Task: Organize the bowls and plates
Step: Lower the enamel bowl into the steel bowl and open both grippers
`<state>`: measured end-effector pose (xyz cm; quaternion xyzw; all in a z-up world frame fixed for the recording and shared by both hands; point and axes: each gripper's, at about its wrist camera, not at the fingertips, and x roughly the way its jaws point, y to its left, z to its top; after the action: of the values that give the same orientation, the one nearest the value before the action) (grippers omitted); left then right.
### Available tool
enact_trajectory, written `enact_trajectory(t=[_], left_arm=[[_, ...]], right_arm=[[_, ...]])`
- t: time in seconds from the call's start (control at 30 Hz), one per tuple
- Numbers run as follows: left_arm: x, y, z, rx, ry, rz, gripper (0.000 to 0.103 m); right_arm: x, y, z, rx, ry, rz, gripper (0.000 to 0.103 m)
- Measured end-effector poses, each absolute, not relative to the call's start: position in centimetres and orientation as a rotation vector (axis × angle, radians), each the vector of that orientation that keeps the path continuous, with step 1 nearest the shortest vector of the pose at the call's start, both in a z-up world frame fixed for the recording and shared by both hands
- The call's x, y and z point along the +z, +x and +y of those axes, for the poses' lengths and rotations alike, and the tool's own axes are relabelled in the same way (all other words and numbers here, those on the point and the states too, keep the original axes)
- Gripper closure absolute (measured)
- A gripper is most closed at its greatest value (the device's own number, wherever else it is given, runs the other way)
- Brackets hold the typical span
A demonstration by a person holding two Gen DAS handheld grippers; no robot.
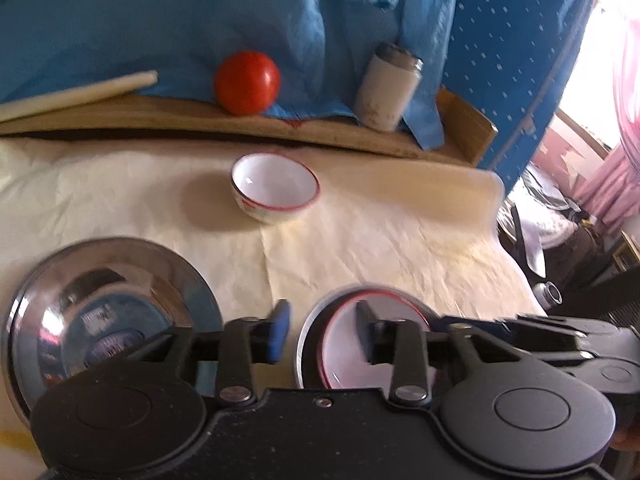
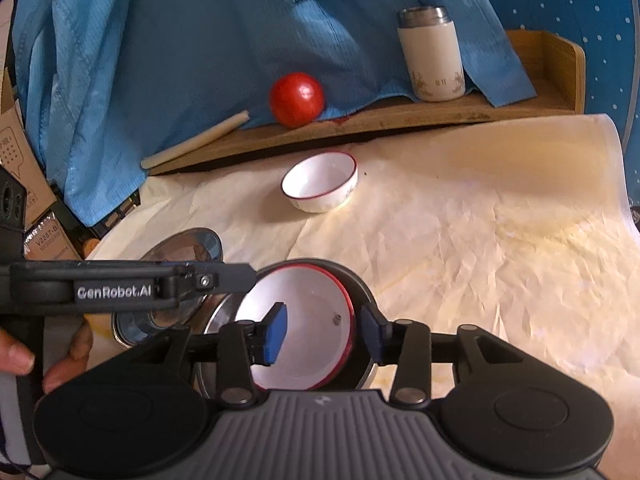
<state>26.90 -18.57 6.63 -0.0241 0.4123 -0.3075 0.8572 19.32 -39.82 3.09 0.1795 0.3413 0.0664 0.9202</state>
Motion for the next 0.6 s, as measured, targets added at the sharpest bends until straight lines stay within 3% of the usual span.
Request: enact_trajectory(t=[0.1,0.23,0.3,0.4,0.6], left_arm=[[6.6,28.1,-18.2,-0.625,-0.073,0.866,0.059],[6.4,29.8,-17.8,-0.580,-0.098,0.860,0.045],[6.3,30.8,-17.6,-0.560,-0.110,0.861,0.043],[6.0,32.2,-17.3,-0.536,-0.122,0.865,0.040],[5.2,35.0,-17.5,-0.482,-0.132,0.868,0.022]], right_arm=[[3.2,19.7,-40.1,0.147,0.379,0.691,0.053],[3.5,20.4,-40.3,0.168,0.395,0.676,0.045],[3.8,20.8,-40.3,0.152,0.388,0.659,0.038],[4.2,21.6,-40.8,0.144,0.391,0.643,0.035],[3.5,23.8,-42.2,0.101,0.416,0.646,0.024]])
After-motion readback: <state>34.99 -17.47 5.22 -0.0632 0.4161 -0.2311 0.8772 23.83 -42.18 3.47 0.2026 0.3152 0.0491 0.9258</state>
